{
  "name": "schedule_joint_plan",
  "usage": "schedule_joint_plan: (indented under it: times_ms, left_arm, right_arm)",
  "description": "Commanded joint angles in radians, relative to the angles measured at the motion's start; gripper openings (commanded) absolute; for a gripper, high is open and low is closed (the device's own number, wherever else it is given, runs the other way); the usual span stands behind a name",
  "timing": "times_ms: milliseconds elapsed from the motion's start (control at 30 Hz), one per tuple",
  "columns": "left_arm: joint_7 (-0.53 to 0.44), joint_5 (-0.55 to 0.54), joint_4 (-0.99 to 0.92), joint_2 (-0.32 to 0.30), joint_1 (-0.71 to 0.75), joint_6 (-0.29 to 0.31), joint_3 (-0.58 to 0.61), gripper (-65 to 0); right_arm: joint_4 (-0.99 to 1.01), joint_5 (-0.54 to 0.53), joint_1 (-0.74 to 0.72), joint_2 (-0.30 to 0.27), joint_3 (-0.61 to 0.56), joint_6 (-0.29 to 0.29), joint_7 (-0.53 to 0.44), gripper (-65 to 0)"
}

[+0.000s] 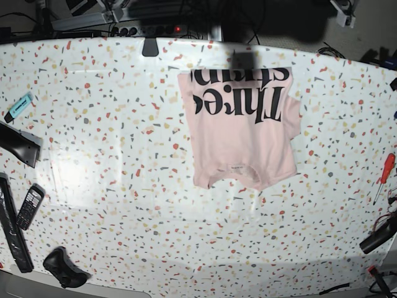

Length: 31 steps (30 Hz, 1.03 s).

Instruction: Fold the T-shirt properly

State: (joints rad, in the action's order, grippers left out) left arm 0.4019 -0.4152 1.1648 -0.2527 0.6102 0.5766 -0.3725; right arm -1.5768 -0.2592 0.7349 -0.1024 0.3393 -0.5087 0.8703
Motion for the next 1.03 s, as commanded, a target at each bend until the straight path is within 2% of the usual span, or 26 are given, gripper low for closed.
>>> schedule_joint_plan:
  times_ms: [0,100,200,300,367,433,500,567,700,833,1000]
  left_arm:
    - [-0.04,0.014,-0.054,-0.01,-0.006,0.005,-0.005,-65.0]
    - [-0.201,0.139,-0.261,-0.011,-0.067,0.004,-0.005,-65.0]
    - [-0.337,0.232,-0.441,-0.01,-0.13,0.003,-0.005,-65.0]
    - [-0.354,0.262,-0.594,-0.01,-0.205,0.001,-0.005,-65.0]
    - [-0.354,0.27,-0.685,-0.007,-0.256,0.0,-0.005,-64.6]
    - [-0.359,0.27,-0.762,0.002,-0.301,-0.006,-0.005,-59.2]
    - [-0.384,0.27,-0.817,0.02,-0.336,-0.043,-0.005,-53.1]
    - [-0.408,0.295,-0.839,0.045,-0.354,-0.084,-0.005,-51.2]
    - [-0.433,0.344,-0.838,0.096,-0.365,-0.122,-0.005,-51.2]
    - [-0.433,0.345,-0.838,0.125,-0.378,-0.132,-0.005,-51.2]
    - [-0.433,0.347,-0.838,0.127,-0.396,-0.133,-0.005,-51.2]
  right_arm:
    - [0.061,0.006,-0.018,-0.021,-0.001,-0.005,-0.018,-65.0]
    - [0.322,0.086,-0.105,-0.093,-0.039,-0.004,-0.137,-65.0]
    - [0.578,0.113,-0.207,-0.161,-0.1,0.002,-0.268,-65.0]
    - [0.808,0.187,-0.327,-0.2,-0.171,0.026,-0.36,-65.0]
    - [0.945,0.208,-0.405,-0.213,-0.214,0.069,-0.407,-65.0]
    - [1.067,0.208,-0.477,-0.216,-0.248,0.108,-0.451,-65.0]
    - [1.17,0.208,-0.541,-0.216,-0.272,0.117,-0.5,-65.0]
    - [1.24,0.206,-0.592,-0.215,-0.29,0.117,-0.524,-65.0]
    - [1.266,0.199,-0.638,-0.208,-0.294,0.117,-0.523,-65.0]
    - [1.266,0.17,-0.64,-0.205,-0.294,0.117,-0.523,-65.0]
    - [1.266,0.17,-0.64,-0.205,-0.294,0.117,-0.523,-65.0]
